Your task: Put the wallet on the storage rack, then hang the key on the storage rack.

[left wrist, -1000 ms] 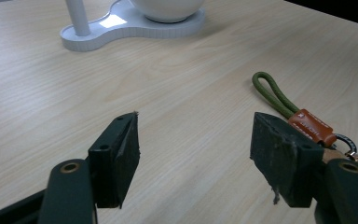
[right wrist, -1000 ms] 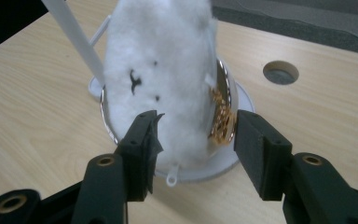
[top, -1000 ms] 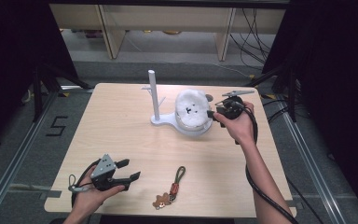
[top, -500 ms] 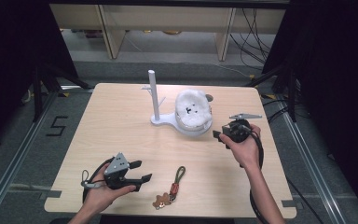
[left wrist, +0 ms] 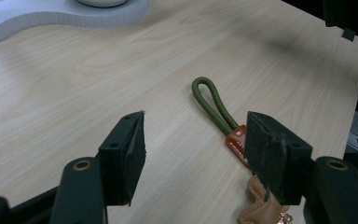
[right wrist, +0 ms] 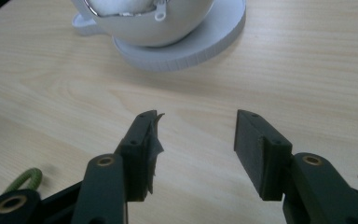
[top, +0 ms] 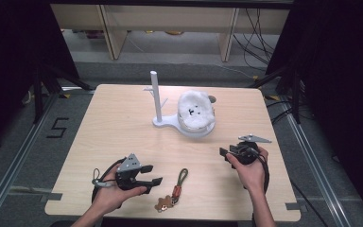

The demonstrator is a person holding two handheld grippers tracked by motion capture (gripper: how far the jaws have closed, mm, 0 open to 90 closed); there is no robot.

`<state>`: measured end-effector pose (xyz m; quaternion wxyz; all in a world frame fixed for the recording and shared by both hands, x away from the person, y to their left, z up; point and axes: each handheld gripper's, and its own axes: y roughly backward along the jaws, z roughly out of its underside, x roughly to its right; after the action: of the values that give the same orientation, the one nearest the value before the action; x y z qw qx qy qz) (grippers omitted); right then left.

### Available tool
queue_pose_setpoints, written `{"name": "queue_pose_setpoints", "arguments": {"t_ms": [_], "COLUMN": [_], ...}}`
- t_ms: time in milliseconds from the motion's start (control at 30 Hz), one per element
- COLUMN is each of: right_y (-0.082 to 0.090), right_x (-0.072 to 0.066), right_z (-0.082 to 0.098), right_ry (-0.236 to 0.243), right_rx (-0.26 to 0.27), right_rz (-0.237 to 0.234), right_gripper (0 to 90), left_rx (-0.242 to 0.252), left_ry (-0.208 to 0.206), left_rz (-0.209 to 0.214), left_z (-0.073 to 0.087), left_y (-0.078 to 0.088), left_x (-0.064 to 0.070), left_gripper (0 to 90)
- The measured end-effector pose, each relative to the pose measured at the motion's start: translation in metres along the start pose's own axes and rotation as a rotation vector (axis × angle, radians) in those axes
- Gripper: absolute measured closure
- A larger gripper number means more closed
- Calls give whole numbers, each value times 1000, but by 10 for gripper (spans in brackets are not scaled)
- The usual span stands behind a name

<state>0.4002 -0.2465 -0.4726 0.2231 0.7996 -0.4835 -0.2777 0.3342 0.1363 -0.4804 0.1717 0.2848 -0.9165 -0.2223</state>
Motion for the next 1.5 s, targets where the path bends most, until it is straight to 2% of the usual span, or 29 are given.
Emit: {"name": "queue_pose_setpoints", "arguments": {"t_ms": [133,167,200,233,467,567,633,700,733,767,833,867,900,933,1000,1033,1067,1133,1167,1233,1300,1367,1400,1500], "right_y": [6,8,9,10,19,22,22,22,21,21,22,21,21,21,20,21,20,21,22,23,24,24,24,22], "right_x": [3,3,4,4,8,7,8,6,6,6,5,5,5,5,6,2,6,7,6,6,6,5,5,2], "right_z": [1,2,3,4,5,4,3,1,1,1,2,2,2,3,3,3,3,3,3,3,3,3,3,3], "right_ry": [-4,-16,-12,-16,-33,-37,-32,-32,-31,-26,-25,-21,-20,-23,-8,-53,-3,-4,-18,-17,-5,-8,-5,-7], "right_rx": [5,4,9,11,13,14,26,31,29,27,9,6,-7,-17,-24,-52,-43,-52,-61,-62,-61,-60,-60,-68], "right_rz": [16,13,15,13,6,33,28,13,16,19,13,25,25,30,34,34,39,45,35,35,48,34,32,34], "right_gripper": [501,499,498,497,493,491,490,487,486,485,482,482,481,481,480,480,480,481,480,480,480,479,479,476], "left_rx": [-28,-42,-67,-65,-142,-164,-184,-193,-203,-199,-215,-234,-232,-250,-272,-286,-300,-330,-369,-408,-438,-445,-464,-502], "left_ry": [28,34,23,23,-6,-6,-17,4,-15,-1,-4,-9,3,-11,-12,-11,-21,-23,-50,-36,0,20,30,57], "left_rz": [18,11,23,18,21,28,28,26,27,29,31,27,31,32,28,28,26,25,25,21,13,-6,-12,-11], "left_z": [-5,-7,-9,-10,-20,-20,-19,-18,-18,-18,-19,-20,-20,-21,-23,-23,-25,-28,-31,-35,-41,-46,-48,-50], "left_y": [-6,-8,-9,-12,-22,-26,-27,-29,-29,-30,-31,-32,-34,-35,-38,-39,-40,-42,-42,-44,-45,-46,-47,-50], "left_x": [3,4,3,5,17,23,24,27,27,28,28,28,30,30,31,32,33,34,33,34,34,33,34,35], "left_gripper": [389,390,391,391,391,393,393,393,393,393,396,397,399,400,403,407,411,422,425,429,436,443,442,444]}}
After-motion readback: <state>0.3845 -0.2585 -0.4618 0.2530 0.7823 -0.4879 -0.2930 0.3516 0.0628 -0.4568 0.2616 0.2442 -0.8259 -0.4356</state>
